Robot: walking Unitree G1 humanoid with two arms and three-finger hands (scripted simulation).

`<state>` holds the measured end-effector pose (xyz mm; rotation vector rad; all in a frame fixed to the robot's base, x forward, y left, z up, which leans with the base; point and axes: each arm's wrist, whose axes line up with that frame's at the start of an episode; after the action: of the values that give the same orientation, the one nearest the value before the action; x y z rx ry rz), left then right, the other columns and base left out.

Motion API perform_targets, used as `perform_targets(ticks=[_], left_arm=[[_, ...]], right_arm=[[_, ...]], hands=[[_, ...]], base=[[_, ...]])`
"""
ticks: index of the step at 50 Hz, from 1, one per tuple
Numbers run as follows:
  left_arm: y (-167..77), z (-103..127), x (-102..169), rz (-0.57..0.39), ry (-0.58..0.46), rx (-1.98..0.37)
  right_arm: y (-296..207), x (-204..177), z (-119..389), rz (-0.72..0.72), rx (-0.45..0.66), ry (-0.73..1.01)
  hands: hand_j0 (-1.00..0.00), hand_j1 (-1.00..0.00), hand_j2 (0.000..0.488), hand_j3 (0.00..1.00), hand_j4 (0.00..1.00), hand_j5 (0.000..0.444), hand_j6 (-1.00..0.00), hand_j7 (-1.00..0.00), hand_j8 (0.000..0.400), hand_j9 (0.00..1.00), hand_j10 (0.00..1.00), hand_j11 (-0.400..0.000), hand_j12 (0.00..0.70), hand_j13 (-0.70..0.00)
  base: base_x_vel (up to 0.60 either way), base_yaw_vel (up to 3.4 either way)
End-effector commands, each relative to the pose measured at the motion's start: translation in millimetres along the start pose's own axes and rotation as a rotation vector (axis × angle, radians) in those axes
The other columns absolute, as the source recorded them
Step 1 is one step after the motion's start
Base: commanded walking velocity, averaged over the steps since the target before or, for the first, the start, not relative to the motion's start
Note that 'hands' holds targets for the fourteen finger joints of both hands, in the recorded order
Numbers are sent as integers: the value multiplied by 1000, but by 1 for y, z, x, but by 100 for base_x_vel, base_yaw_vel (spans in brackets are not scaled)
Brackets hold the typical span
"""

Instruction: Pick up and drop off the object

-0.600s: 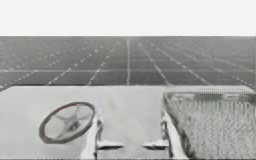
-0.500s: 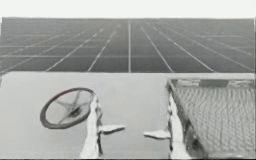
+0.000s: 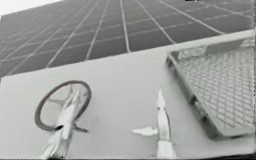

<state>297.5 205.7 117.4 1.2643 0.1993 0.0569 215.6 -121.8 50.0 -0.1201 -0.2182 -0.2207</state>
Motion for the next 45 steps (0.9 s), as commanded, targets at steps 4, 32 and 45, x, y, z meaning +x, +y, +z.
perform_targets(ticks=[4, 32, 45], left_arm=[[-35, -39, -6, 9, 4, -147], [59, 29, -96, -435, -421, -2118], [52, 59, -116, -528, -432, -2114]], right_arm=[[1, -7, -2, 6, 4, -9], [182, -50, -48, 95, 955, 259], [217, 11, 32, 147, 386, -264]], hands=[[-1000, -1000, 0, 0, 0, 0, -1000, -1000, 400, 0, 0, 0, 700, 0], [-1000, -1000, 0, 0, 0, 0, -1000, -1000, 400, 0, 0, 0, 700, 0], [-1000, -1000, 0, 0, 157, 78, -1000, -1000, 400, 0, 157, -63, 700, -110]], base=[[0, 0], [0, 0], [0, 0]])
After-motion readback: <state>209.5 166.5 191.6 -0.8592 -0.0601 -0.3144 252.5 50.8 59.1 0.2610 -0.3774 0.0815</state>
